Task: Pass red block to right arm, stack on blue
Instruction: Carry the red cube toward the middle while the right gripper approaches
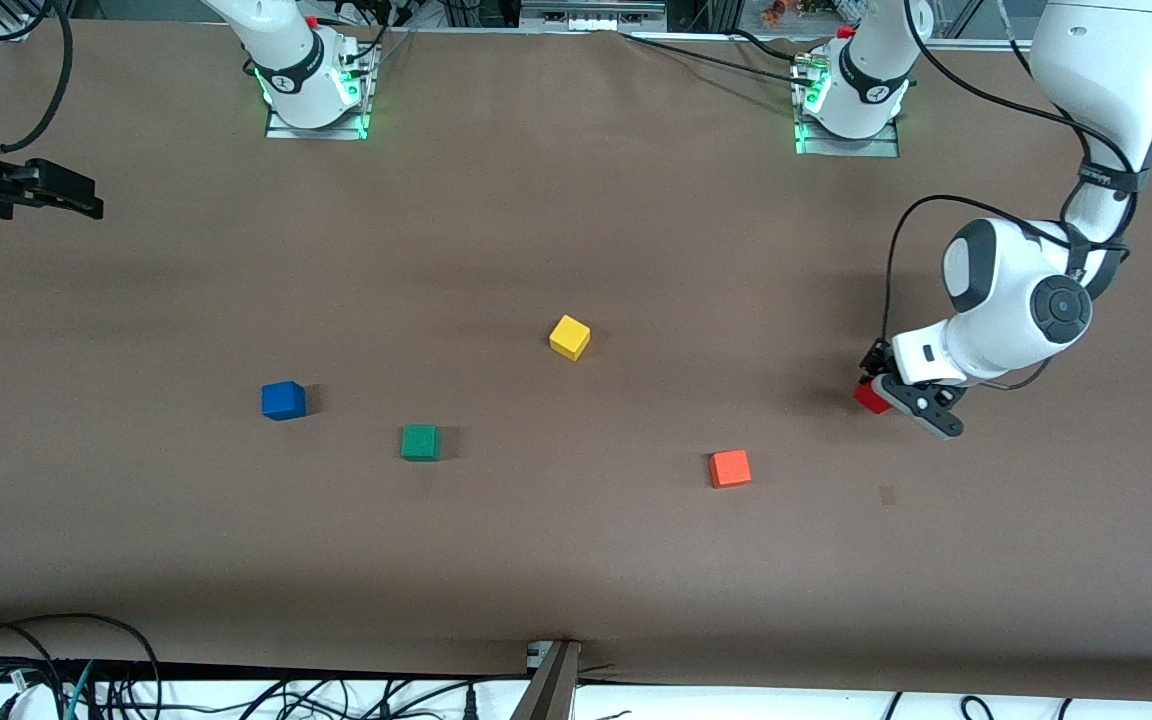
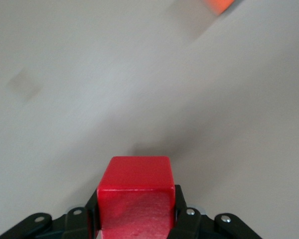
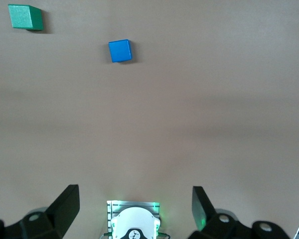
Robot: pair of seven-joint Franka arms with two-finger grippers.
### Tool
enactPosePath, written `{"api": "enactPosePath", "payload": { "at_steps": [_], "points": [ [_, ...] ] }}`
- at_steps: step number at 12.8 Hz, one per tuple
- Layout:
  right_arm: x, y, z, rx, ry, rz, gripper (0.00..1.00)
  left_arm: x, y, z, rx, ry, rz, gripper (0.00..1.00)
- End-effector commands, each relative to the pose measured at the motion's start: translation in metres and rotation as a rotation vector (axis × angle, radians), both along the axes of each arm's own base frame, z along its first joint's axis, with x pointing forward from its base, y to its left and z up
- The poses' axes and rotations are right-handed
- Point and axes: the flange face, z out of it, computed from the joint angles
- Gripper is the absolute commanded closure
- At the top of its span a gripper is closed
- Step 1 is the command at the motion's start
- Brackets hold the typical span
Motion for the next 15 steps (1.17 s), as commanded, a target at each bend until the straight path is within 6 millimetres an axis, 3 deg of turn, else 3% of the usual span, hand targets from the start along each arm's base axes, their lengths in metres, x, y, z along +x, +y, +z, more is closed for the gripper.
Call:
{"api": "enactPosePath", "payload": {
  "at_steps": [1,4,6,9,11,13,15],
  "points": [
    [0.008,0.002,-0.011,0.018,0.027,0.017,0.0,0.016,-0.02,0.005,-0.166,-0.018,-0.028,0.89],
    [0.014,0.006,-0.03,0.024,0.066,0.024,0.0,0.017,-0.06,0.0,-0.35,-0.013,-0.074,0.9],
    [0.016,0.018,-0.035,0.097,0.077,0.023,0.0,0.023,-0.092,0.017,-0.487,-0.057,-0.085,0.9],
    [0.034,0.037,-0.079,0.304,0.143,-0.01,0.0,0.037,-0.123,0.025,-0.746,-0.097,-0.131,0.9],
    [0.046,0.053,-0.104,0.446,0.183,-0.032,0.0,0.041,-0.144,0.03,-0.873,-0.162,-0.259,0.92],
    [0.059,0.072,-0.132,0.602,0.226,-0.063,0.0,0.038,-0.169,0.028,-0.993,-0.188,-0.279,0.93],
    [0.074,0.095,-0.16,0.767,0.259,-0.105,0.0,0.047,-0.196,0.035,-1.122,-0.279,-0.358,0.93]
  ]
}}
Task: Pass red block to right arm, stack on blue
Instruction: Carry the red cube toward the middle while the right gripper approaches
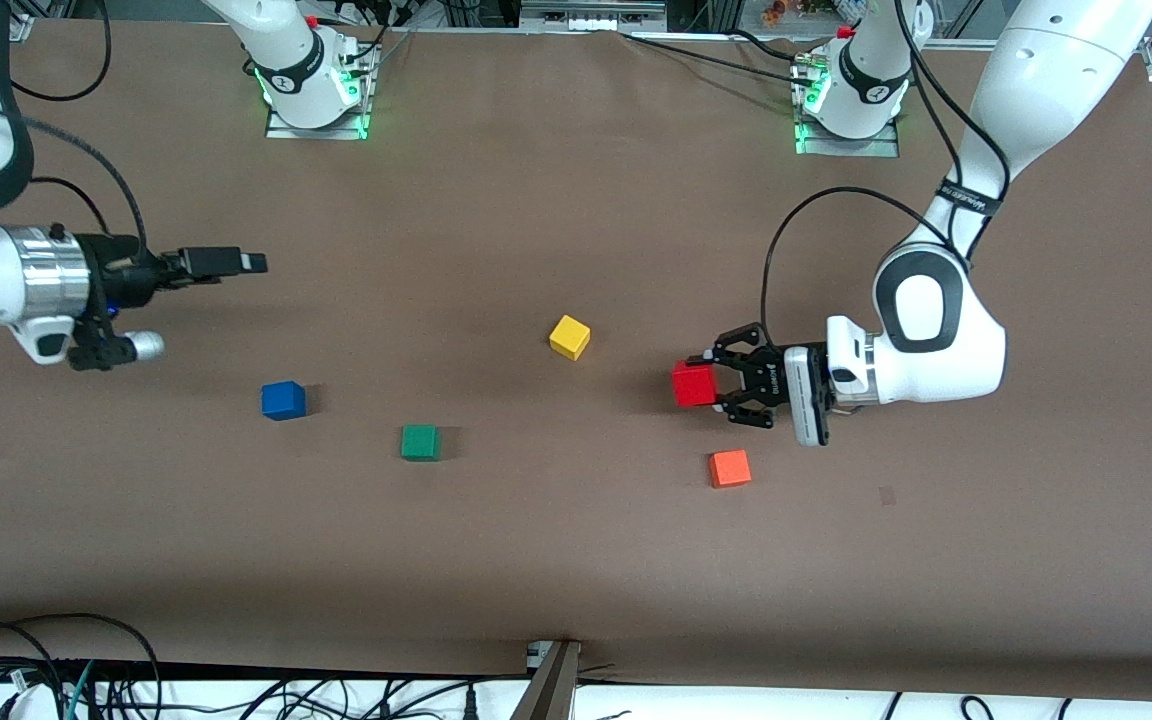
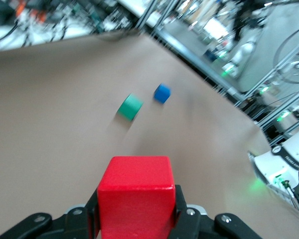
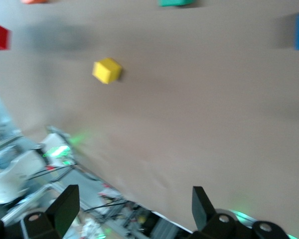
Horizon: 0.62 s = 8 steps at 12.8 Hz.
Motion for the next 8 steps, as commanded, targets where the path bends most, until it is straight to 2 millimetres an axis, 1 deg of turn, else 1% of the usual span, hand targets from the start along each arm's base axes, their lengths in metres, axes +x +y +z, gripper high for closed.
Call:
{"api": "enactPosePath", "payload": {
  "at_steps": [1,3,5,6,8],
  "points": [
    [0.02,0.026,-0.032,0.194,0.039,-0.059,0.0,0.014,-0.028,0.006,-0.176,-0.096,-0.033,0.93],
    [0.03,0.053,-0.064,0.305,0.086,-0.1,0.0,0.013,-0.043,0.011,-0.252,-0.123,-0.002,0.92],
    [0.039,0.083,-0.105,0.445,0.159,-0.155,0.0,0.002,-0.077,0.015,-0.312,-0.147,0.001,0.92],
    [0.041,0.098,-0.117,0.491,0.166,-0.168,0.0,-0.004,-0.093,0.016,-0.346,-0.155,0.008,0.92],
    [0.041,0.121,-0.134,0.518,0.172,-0.201,0.0,-0.013,-0.117,0.015,-0.354,-0.149,0.034,0.92]
  ]
}}
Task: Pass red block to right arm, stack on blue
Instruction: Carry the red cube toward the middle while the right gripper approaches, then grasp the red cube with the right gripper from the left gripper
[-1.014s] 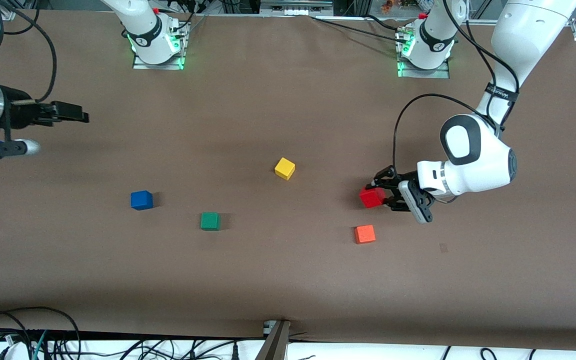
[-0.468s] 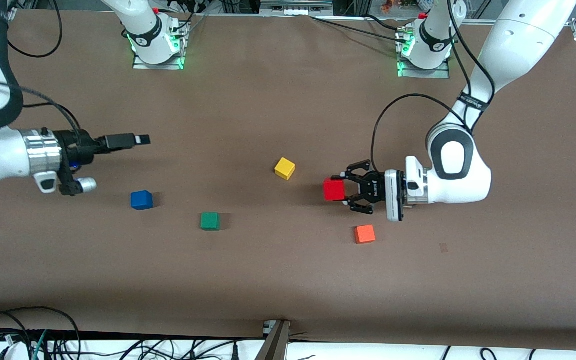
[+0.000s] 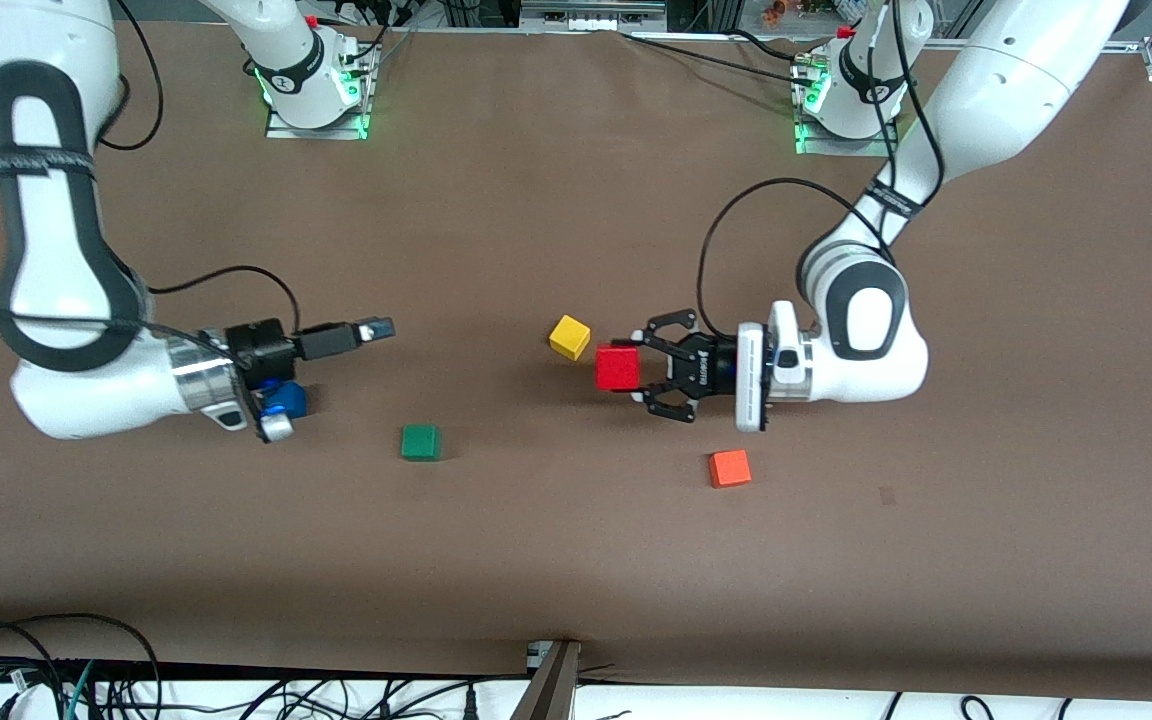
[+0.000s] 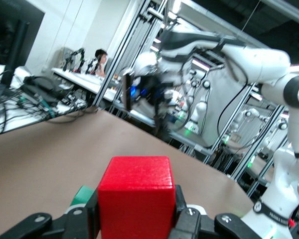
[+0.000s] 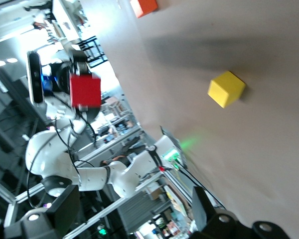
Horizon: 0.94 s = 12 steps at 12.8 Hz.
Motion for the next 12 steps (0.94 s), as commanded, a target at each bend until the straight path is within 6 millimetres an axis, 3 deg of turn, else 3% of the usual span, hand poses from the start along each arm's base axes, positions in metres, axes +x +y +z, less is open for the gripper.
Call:
{"api": "enactPosePath", "payload": {
  "at_steps": [1,5,12],
  "points": [
    [0.0,0.032,-0.008,0.07,0.007,-0.045,0.0,-0.004,-0.027,0.0,-0.018,-0.019,0.032,0.92],
    [-0.011,0.073,-0.018,0.107,0.035,-0.083,0.0,-0.004,-0.035,-0.005,-0.036,-0.002,0.042,0.92],
    [-0.015,0.11,-0.029,0.11,0.046,-0.177,0.0,-0.013,-0.074,-0.012,-0.038,0.021,0.059,0.9]
  ]
}}
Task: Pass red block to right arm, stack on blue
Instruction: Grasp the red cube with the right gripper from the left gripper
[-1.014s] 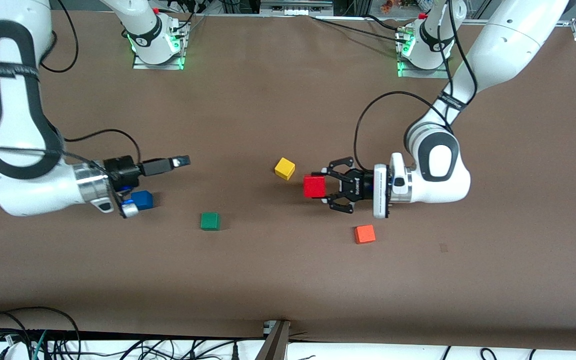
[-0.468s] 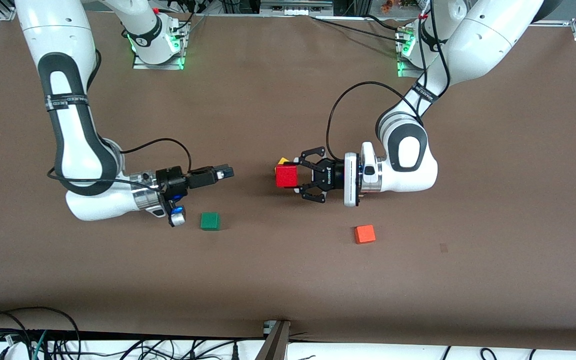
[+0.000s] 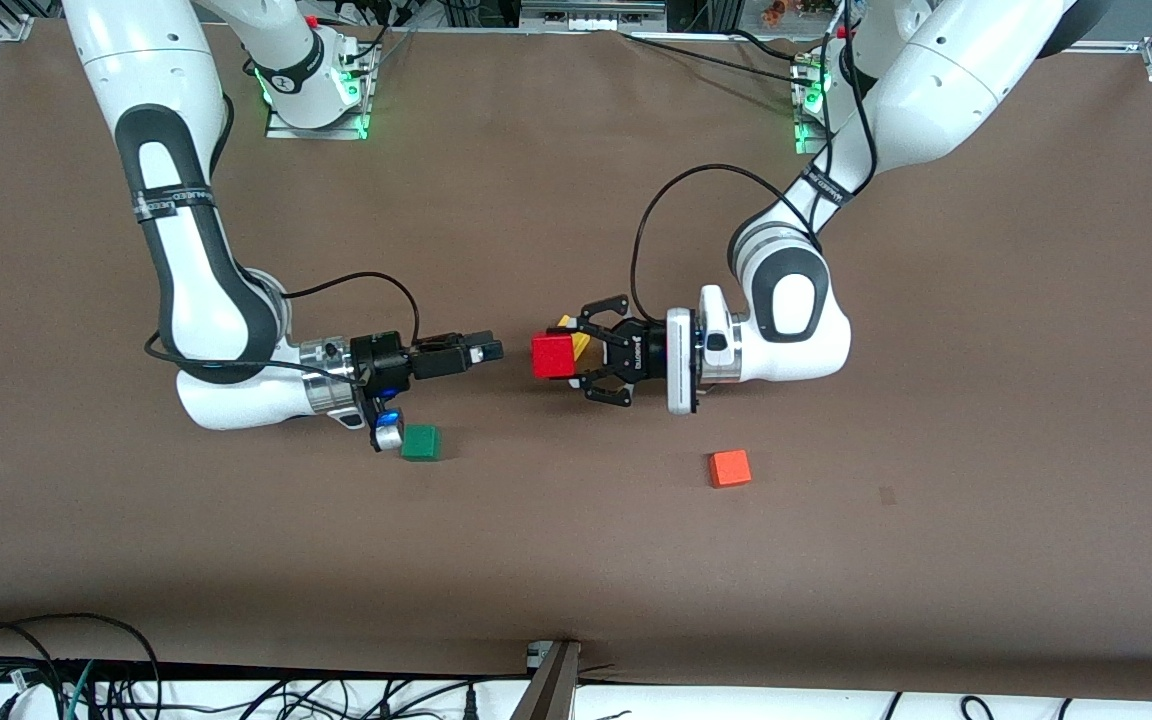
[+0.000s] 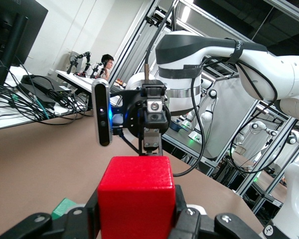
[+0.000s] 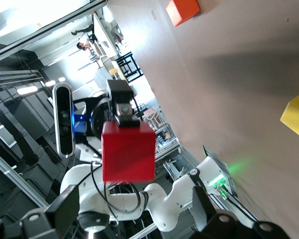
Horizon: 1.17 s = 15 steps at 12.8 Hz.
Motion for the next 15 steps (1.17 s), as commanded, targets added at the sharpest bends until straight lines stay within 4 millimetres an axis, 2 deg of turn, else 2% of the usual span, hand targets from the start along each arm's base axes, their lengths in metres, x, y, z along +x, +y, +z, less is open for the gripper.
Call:
{"api": "enactPosePath", "payload": {
  "at_steps": [1,4,7,9,10,11,12,14,15],
  "points": [
    [-0.002,0.005,-0.002,0.008,0.011,-0.048,0.0,0.006,-0.012,0.002,-0.026,-0.019,0.029,0.9],
    [-0.003,0.013,-0.003,0.014,0.017,-0.067,0.0,0.006,-0.022,-0.001,-0.044,0.0,0.045,0.88],
    [-0.004,0.02,-0.005,0.015,0.02,-0.075,0.0,0.006,-0.021,-0.004,-0.043,0.005,0.052,0.87],
    [-0.004,0.021,-0.005,0.021,0.023,-0.085,0.01,0.003,-0.028,-0.003,-0.047,0.009,0.045,0.87],
    [-0.004,0.02,-0.005,0.022,0.022,-0.083,0.53,0.004,-0.028,-0.003,-0.047,0.007,0.046,0.86],
    [-0.002,0.018,-0.004,0.025,0.022,-0.083,0.91,0.004,-0.028,-0.003,-0.047,0.007,0.046,0.86],
    [-0.002,0.018,-0.004,0.025,0.022,-0.083,0.98,0.004,-0.027,-0.003,-0.046,0.007,0.047,0.86],
    [-0.003,0.018,-0.004,0.027,0.022,-0.081,1.0,0.004,-0.028,-0.002,-0.048,0.007,0.047,0.83],
    [-0.003,0.018,-0.004,0.027,0.022,-0.081,1.0,0.004,-0.028,0.0,-0.048,0.007,0.053,0.54]
  ]
}}
